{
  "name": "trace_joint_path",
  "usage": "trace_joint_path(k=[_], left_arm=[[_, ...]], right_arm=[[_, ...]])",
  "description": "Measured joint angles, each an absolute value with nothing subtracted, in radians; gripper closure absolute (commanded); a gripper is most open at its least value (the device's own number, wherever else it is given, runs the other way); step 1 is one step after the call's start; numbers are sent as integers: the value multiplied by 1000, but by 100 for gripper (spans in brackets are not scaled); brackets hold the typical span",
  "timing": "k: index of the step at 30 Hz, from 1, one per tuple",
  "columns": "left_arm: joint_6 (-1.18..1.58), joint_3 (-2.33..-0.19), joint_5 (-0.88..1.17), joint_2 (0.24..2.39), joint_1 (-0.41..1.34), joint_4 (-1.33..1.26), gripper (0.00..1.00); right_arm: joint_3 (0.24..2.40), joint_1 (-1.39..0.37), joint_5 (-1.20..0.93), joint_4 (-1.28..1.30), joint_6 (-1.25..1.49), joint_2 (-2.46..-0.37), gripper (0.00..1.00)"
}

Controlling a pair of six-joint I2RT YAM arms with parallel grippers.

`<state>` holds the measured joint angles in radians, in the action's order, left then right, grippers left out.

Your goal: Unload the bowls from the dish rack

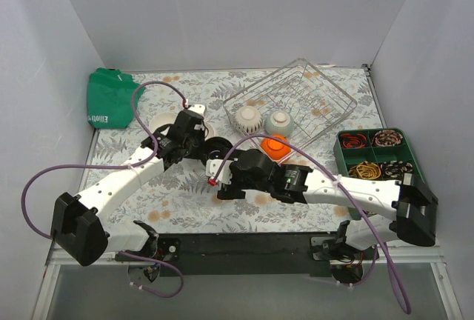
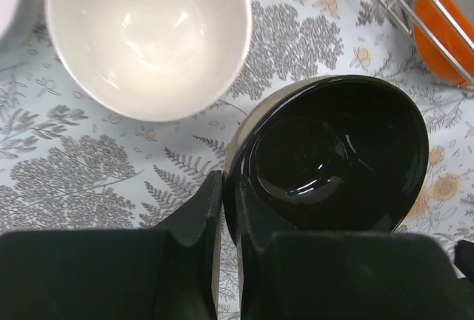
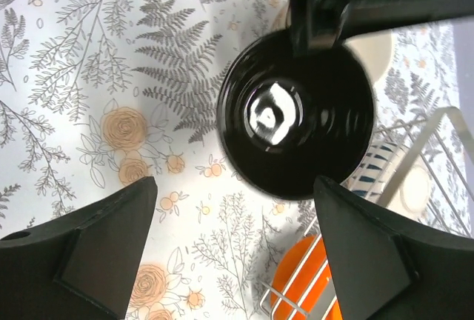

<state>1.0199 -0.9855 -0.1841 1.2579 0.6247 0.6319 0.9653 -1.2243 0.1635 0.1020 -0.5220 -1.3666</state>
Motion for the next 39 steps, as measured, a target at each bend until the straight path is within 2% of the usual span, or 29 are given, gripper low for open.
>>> trace_joint_path(k=[7, 12, 28, 30, 31, 33, 34, 39], left_arm=[[986, -1083, -186, 1258, 480, 622, 100], [973, -1106, -184, 1290, 384, 569, 100], [980, -1042, -110, 1444, 282, 414, 98], [980, -1024, -100, 1448, 281, 401, 94], [981, -1013, -93, 1449, 281, 395, 87], [982, -997, -88, 1452, 281, 390, 80], [984, -994, -85, 1452, 278, 385, 72], [991, -994, -66, 1452, 277, 356, 55]], right_arm=[[912, -1204, 210, 94, -462, -1296, 1], [870, -1119, 191, 86, -394, -1264, 1], [766, -845, 96, 22, -233, -1171, 2], [757, -819, 94, 10, -216, -1159, 2], [754, -809, 93, 7, -210, -1154, 2], [749, -790, 90, -6, -199, -1147, 2], [746, -782, 89, -12, -193, -1145, 2], [736, -755, 85, -27, -169, -1140, 2]])
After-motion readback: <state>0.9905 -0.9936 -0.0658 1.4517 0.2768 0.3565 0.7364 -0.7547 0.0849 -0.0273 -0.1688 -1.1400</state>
